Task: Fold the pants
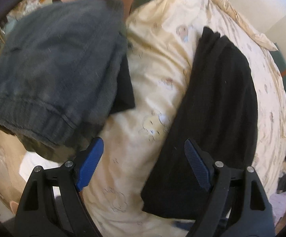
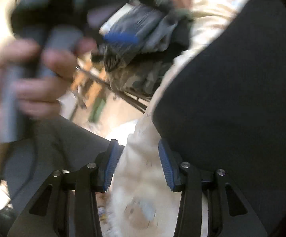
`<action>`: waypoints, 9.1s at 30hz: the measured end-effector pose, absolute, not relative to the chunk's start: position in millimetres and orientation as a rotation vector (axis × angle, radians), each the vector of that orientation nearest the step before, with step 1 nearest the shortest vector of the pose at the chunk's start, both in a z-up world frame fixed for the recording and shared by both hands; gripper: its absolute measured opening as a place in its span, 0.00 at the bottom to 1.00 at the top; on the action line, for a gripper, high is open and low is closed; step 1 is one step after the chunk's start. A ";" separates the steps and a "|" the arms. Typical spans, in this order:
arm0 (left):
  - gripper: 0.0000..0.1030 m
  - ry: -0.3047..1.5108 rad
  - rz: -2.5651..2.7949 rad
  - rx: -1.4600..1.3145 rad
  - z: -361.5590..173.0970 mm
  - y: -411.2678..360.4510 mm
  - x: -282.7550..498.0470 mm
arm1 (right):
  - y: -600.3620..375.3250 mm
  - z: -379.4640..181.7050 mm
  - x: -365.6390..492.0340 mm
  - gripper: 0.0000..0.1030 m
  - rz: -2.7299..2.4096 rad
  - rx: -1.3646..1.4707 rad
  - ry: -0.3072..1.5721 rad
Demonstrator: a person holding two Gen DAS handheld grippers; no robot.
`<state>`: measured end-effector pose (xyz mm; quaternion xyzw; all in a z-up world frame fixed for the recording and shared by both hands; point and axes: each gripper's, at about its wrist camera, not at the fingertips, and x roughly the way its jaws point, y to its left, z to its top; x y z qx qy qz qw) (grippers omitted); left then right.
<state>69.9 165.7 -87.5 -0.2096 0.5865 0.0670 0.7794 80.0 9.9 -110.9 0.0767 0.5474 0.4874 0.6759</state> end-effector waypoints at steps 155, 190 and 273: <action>0.13 0.538 -0.540 -0.404 286.0 31.6 188.4 | -272.3 312.9 243.9 0.17 0.736 0.507 0.564; 0.82 1.267 -0.130 -0.171 -34.5 37.8 -36.5 | -299.5 -14.4 27.9 0.57 0.351 0.391 1.403; 0.87 1.272 -0.268 -0.349 -182.0 22.5 336.0 | -273.4 -181.6 448.1 0.76 0.696 0.586 1.372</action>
